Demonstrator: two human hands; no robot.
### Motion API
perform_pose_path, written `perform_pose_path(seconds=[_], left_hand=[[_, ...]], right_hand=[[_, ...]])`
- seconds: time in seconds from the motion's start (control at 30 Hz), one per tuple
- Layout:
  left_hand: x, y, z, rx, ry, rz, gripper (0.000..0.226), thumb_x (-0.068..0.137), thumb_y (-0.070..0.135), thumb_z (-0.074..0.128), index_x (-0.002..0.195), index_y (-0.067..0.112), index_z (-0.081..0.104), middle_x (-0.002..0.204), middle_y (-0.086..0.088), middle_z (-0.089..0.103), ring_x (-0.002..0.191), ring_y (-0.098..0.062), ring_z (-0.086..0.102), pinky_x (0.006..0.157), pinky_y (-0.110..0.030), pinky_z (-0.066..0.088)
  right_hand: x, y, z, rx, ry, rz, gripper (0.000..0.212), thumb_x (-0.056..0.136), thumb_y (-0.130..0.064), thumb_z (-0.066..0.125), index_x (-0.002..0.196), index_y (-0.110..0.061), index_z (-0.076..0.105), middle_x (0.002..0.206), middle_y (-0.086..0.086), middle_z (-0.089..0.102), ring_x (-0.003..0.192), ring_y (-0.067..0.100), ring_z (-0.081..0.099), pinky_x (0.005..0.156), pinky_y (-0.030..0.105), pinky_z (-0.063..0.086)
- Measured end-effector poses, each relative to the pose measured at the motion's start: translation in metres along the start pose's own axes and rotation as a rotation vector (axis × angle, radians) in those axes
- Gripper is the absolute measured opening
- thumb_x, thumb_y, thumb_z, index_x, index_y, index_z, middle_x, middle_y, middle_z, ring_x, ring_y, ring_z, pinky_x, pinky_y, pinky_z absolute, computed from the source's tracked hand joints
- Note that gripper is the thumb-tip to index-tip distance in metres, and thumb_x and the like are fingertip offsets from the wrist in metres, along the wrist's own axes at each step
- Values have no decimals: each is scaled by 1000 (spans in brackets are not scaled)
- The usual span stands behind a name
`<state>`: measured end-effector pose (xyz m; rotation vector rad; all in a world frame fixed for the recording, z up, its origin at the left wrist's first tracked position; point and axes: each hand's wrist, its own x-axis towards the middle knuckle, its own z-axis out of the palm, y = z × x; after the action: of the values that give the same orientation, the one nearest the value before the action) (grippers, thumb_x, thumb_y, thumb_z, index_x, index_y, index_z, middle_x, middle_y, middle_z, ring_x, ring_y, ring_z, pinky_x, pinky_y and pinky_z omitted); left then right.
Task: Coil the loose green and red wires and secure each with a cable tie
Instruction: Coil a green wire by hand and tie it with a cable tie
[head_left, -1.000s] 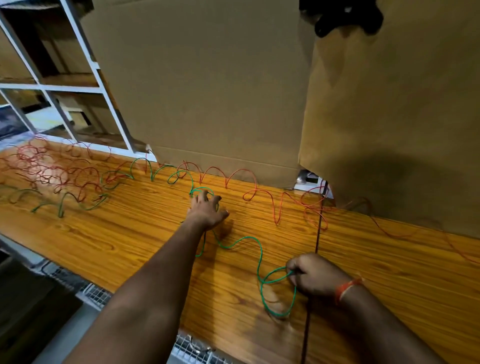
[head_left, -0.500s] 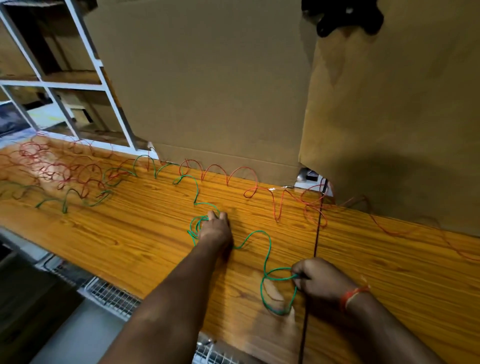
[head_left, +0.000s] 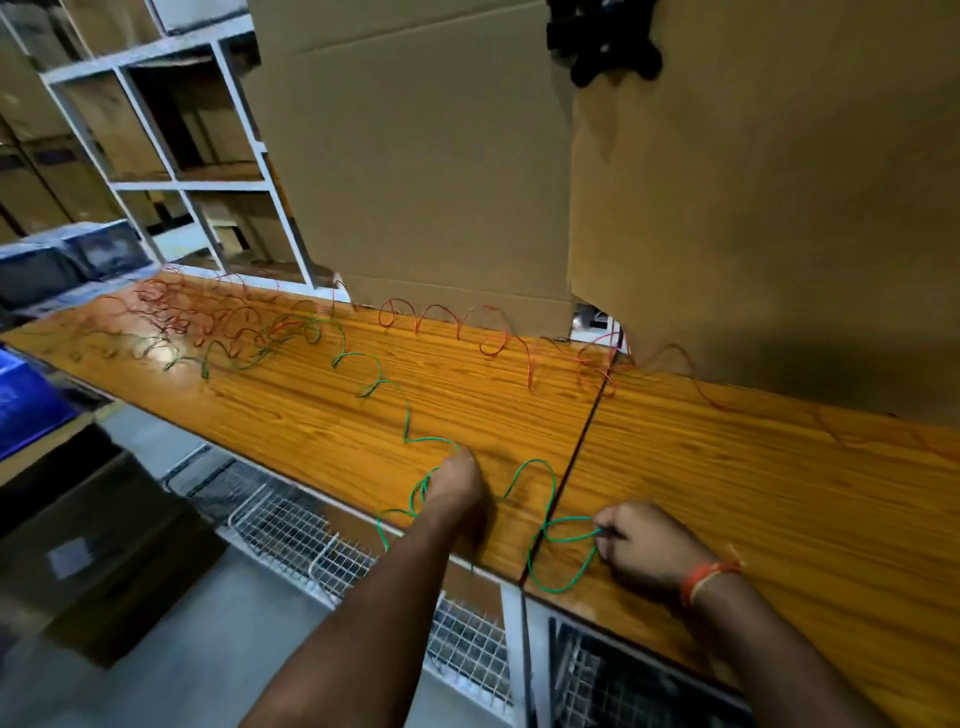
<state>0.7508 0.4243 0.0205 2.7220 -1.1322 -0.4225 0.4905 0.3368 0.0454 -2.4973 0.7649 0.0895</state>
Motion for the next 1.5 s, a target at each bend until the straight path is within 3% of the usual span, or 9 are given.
perform_pose_path(seconds=[0.3, 0.4, 0.6, 0.77, 0.9, 1.17, 1.27, 1.37, 1.5], left_hand=[[-115, 37, 23, -438, -17, 189, 14, 94, 11, 63, 108, 10, 66, 97, -10, 72, 90, -22, 69, 76, -31, 50], [-141, 47, 23, -738, -278, 250, 13, 95, -2, 62, 102, 9, 60, 82, -8, 63, 61, -10, 62, 63, -30, 53], [-168, 62, -5, -629, -617, 328, 35, 101, -1, 50, 110, 25, 70, 108, 5, 72, 74, -9, 66, 65, -24, 49], [-157, 58, -31, -461, -353, 262, 49, 93, -11, 36, 116, 17, 70, 114, -4, 73, 81, -30, 74, 63, -34, 59], [-134, 50, -33, -380, -67, 282, 35, 93, -1, 46, 114, 11, 71, 102, -7, 78, 78, -27, 77, 62, -30, 59], [-90, 22, -15, -126, 257, 206, 45, 92, 26, 63, 136, 16, 59, 144, -12, 50, 129, -37, 47, 107, -38, 38], [-82, 20, -12, -159, 209, 161, 45, 94, 30, 64, 136, 14, 59, 145, -14, 47, 131, -37, 45, 106, -39, 40], [-83, 28, -8, -368, 126, 321, 35, 94, 24, 68, 128, 17, 65, 133, -13, 62, 123, -29, 59, 96, -36, 50], [-109, 45, -3, -812, -345, 546, 47, 97, -5, 58, 130, 28, 62, 136, -4, 62, 127, -21, 58, 98, -30, 52]], right_hand=[[-88, 19, 17, 16, 88, 33, 31, 90, -15, 60, 62, -21, 47, 58, -7, 48, 65, 13, 48, 56, 26, 30], [-113, 19, 15, 22, 127, 14, 33, 87, -13, 61, 60, -21, 45, 60, -4, 50, 68, 16, 52, 62, 30, 32], [-139, 28, 16, 82, 126, 51, 13, 76, -19, 58, 64, -18, 56, 69, 1, 65, 71, 17, 59, 66, 33, 43], [-139, 25, 17, 146, 143, 71, 14, 77, -18, 54, 70, -15, 66, 71, 0, 71, 73, 15, 65, 73, 34, 54], [-129, 11, 19, 172, 162, 73, 18, 81, -4, 55, 72, -15, 67, 72, -5, 69, 75, 10, 64, 72, 31, 51], [-117, -5, 12, 266, 208, 71, 40, 84, 0, 45, 99, -30, 67, 62, 1, 65, 52, 14, 51, 53, 31, 37], [-116, -9, 8, 334, 231, 48, 37, 85, 2, 43, 89, -26, 67, 64, 2, 67, 54, 12, 56, 57, 32, 45], [-118, -17, 5, 454, 217, -41, 40, 88, 7, 38, 87, -19, 68, 64, 1, 65, 56, 9, 54, 59, 31, 44], [-119, -28, 0, 582, 177, -139, 37, 96, 6, 37, 94, -20, 62, 78, 8, 71, 62, 13, 55, 57, 29, 44]])
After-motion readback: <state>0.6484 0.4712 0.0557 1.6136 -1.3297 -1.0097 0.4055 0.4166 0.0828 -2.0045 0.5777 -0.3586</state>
